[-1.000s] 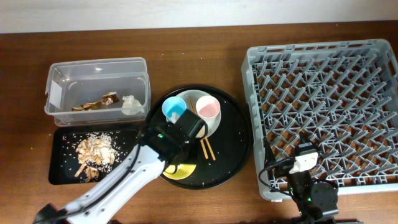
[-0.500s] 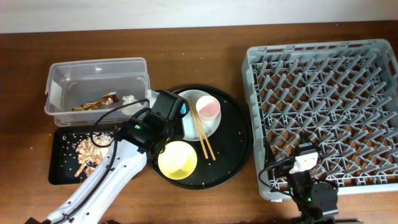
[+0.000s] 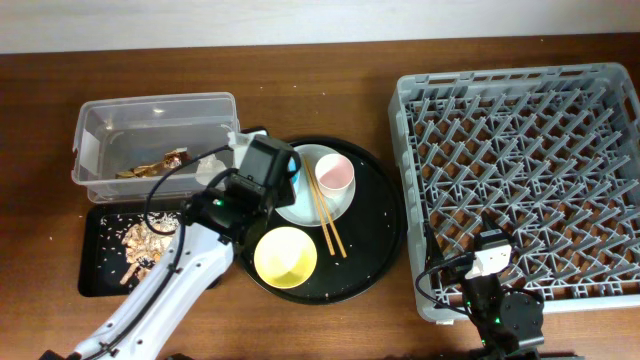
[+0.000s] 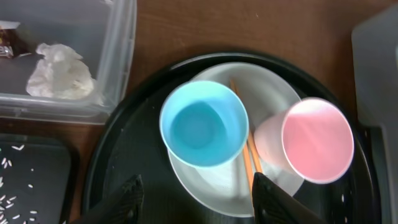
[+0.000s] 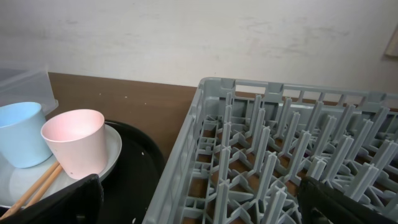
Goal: Sort waste into correct bins and load items into the dishwasher rack
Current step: 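Grasp the blue cup with the left gripper and lift it, then hand the blue cup from the left gripper to the right gripper, then place the blue cup upside down in the dish rack with the right gripper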
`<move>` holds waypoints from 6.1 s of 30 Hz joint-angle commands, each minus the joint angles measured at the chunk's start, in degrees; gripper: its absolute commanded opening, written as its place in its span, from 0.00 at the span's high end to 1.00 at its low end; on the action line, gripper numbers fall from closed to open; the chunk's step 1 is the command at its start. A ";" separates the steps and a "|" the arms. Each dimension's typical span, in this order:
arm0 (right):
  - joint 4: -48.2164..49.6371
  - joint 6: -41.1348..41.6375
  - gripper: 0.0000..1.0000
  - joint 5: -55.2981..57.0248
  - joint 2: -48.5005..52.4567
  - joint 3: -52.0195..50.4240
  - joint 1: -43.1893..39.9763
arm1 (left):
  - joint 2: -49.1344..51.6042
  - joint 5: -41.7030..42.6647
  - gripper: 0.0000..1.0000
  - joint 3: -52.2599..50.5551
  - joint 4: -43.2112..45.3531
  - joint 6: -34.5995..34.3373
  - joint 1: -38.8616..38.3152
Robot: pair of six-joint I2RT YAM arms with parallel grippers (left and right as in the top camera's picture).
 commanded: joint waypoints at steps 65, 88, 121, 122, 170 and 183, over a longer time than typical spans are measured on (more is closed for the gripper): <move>-15.98 19.15 0.02 -34.71 21.31 38.69 0.37 | -3.30 86.01 1.00 11.69 6.16 1.62 29.16; 8.74 22.03 0.01 -81.48 64.02 57.57 0.42 | -3.30 91.93 1.00 11.69 8.96 1.64 20.28; 15.41 23.19 0.49 -77.83 64.04 57.57 2.60 | -3.30 81.50 0.98 11.67 2.71 4.50 14.25; 15.61 23.52 0.50 -77.81 64.02 57.57 2.60 | -3.30 79.47 0.98 11.65 0.81 4.52 14.25; -33.99 4.72 0.55 0.39 86.90 71.71 -11.80 | -3.30 44.92 0.30 11.63 -15.58 10.73 31.04; -33.57 3.21 0.29 -1.90 92.63 71.71 -12.52 | -3.30 44.94 0.30 11.63 -15.82 10.75 31.04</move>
